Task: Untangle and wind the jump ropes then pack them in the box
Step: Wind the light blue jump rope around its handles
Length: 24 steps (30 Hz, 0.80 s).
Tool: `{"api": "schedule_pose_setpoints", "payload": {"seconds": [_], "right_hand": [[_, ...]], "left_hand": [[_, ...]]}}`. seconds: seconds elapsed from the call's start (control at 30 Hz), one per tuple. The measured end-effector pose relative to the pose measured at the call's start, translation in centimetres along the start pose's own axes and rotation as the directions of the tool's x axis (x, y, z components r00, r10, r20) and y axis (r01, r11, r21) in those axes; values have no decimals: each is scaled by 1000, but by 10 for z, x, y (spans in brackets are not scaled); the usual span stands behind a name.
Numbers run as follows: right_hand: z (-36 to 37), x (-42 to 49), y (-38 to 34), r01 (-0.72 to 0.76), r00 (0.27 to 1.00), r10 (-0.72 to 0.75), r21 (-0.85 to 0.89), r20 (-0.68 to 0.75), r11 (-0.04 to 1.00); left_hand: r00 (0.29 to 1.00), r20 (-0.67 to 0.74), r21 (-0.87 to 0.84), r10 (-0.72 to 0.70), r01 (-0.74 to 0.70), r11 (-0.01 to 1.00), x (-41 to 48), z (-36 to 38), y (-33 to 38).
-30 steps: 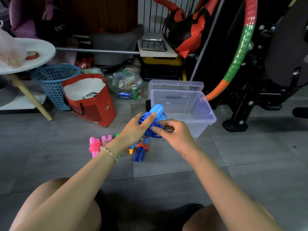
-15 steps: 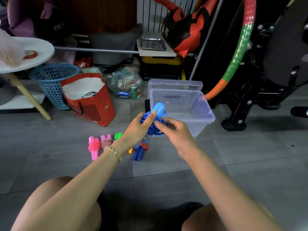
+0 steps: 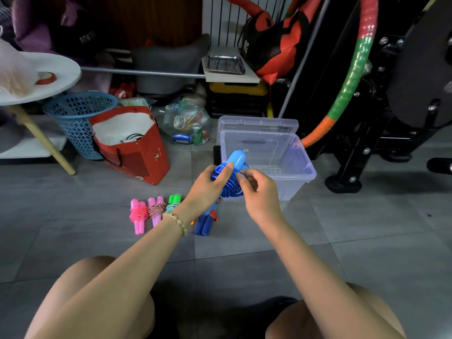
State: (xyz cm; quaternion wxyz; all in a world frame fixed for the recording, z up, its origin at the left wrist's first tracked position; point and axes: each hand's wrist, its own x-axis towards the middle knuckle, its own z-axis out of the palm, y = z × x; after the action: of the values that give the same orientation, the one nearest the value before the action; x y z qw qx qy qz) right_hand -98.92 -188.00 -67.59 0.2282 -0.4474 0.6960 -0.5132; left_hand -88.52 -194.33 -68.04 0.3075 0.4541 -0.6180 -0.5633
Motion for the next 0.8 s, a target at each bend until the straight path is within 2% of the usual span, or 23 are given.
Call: {"api": "schedule_pose_setpoints", "payload": {"seconds": [0.07,0.13,0.23,0.37,0.43,0.53,0.67,0.8], "right_hand": [[-5,2,-1,-20,997,16,54,76,998],[-8,1,-4,-81,985,50,193,163,978],[-3,-4,-3,-157,972,89,325,216,933],[1,-6,-2,-10,999,0,199,50,980],[-1,-5,-4,16,1000,-19,218,15,976],[-4,-4,-7,52,997,-62,227,40,973],[-3,-10,-7,229,971,-234,97,43,968],[1,-15,-4,274,957,-275,25,96,961]], "left_hand": [[999,30,31,37,-38,999,3,-5,2],[998,32,47,53,-54,997,6,-9,2],[1000,19,47,11,-12,999,7,-7,-1],[999,-4,19,-42,42,999,4,0,2],[997,15,-27,-76,77,997,4,1,2],[992,55,-92,-112,117,989,4,0,2],[985,94,-143,-143,155,977,3,-3,4],[975,101,-237,-196,215,948,-3,-3,2]]}}
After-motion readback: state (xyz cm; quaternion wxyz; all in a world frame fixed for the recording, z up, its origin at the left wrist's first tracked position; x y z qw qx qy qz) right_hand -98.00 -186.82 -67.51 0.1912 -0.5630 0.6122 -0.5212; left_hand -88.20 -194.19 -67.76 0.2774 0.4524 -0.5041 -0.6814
